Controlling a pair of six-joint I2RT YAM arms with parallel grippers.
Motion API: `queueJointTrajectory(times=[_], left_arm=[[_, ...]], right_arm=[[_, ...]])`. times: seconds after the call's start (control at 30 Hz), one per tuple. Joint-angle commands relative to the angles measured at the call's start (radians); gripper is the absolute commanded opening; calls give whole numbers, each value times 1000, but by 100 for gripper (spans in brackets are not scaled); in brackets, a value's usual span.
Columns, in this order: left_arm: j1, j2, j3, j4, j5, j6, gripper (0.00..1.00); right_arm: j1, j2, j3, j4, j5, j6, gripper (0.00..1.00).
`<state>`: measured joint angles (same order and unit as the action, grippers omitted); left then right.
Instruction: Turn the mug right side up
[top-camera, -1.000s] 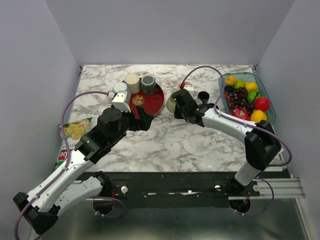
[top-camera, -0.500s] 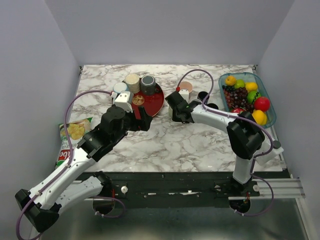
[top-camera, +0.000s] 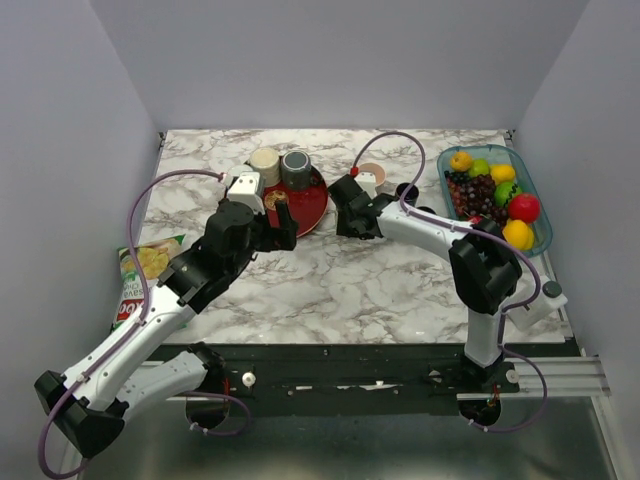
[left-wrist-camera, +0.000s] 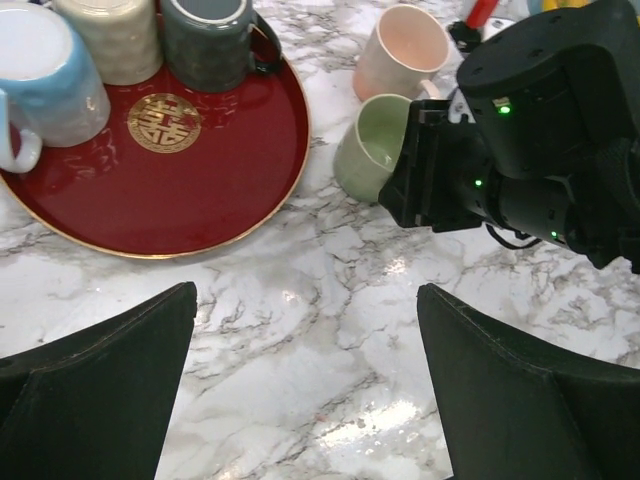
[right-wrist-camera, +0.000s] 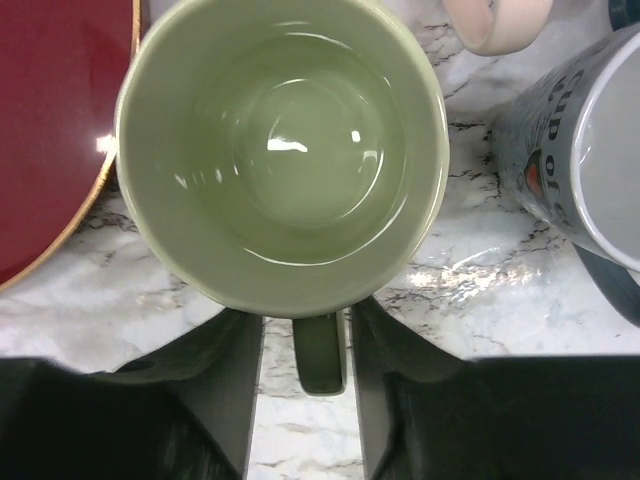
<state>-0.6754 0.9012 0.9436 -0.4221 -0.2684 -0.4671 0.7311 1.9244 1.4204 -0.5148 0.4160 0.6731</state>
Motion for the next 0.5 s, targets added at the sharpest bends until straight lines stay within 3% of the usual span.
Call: queueJointTrajectory(times=[0.0, 0.1, 0.27, 0.47], left_arm=[[34, -1, 50, -37, -77, 27, 99], [59, 17, 70, -49, -84, 42, 99], [203, 108, 107, -55, 1, 70, 99], [348, 313, 191, -18, 132, 130, 99]], right_arm=[[-4, 18, 43, -33, 32, 20, 59], [-4, -5, 34, -25, 12, 22, 74], [-4, -163, -69, 70, -42, -24, 93], [-6, -361, -123, 101, -97, -78, 100]])
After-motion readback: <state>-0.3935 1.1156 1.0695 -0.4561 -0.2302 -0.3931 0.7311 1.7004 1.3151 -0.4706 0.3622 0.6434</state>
